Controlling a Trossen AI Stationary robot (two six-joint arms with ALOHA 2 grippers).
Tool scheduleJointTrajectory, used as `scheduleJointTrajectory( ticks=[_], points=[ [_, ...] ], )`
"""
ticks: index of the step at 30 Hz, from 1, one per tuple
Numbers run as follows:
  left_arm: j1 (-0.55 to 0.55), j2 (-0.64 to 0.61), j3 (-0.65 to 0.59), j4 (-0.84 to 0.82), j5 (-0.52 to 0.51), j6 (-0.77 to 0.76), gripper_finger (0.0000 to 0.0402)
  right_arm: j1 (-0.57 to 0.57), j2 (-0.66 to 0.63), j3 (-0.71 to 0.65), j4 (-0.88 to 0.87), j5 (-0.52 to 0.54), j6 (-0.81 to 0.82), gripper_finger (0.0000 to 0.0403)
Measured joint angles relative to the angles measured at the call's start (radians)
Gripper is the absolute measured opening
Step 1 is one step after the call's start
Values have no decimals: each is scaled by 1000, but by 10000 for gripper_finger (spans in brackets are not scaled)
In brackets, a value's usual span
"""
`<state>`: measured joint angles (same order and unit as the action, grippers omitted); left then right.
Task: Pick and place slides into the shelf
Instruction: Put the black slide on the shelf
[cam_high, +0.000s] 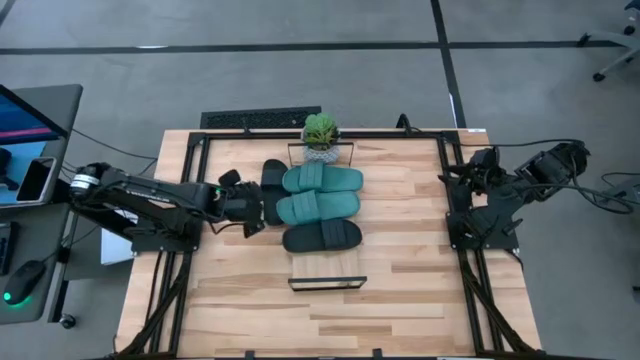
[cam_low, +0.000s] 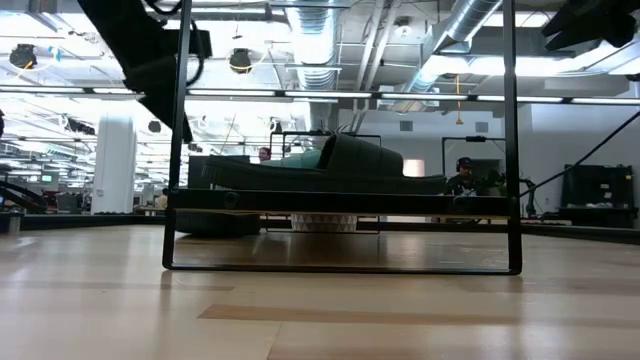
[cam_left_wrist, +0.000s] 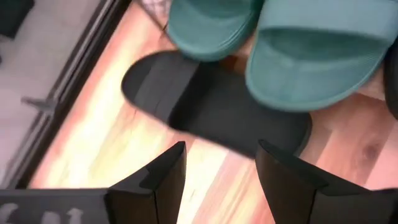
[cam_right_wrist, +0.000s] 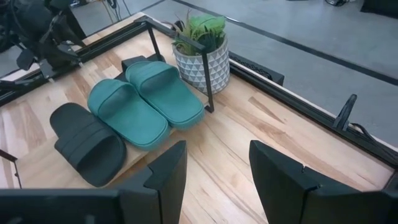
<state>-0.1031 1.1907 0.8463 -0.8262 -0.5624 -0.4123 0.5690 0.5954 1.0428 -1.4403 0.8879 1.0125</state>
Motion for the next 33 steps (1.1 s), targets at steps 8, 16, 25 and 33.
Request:
scheduleJointTrajectory(
  ticks=[8,16,25,33],
  points=[
    [1,43,1,-29,-36,224,181,0,0,0,-19,3,-2,166],
    [12,101,0,-15,-121,366,181,0,0,0,-53,5,-5,166],
    [103,210,0,13,-123,368,181,0,0,0,-45,35,-44,166],
    [162,237,0,138,-106,372,181,0,-1,0,-47,37,-79,166]
  ],
)
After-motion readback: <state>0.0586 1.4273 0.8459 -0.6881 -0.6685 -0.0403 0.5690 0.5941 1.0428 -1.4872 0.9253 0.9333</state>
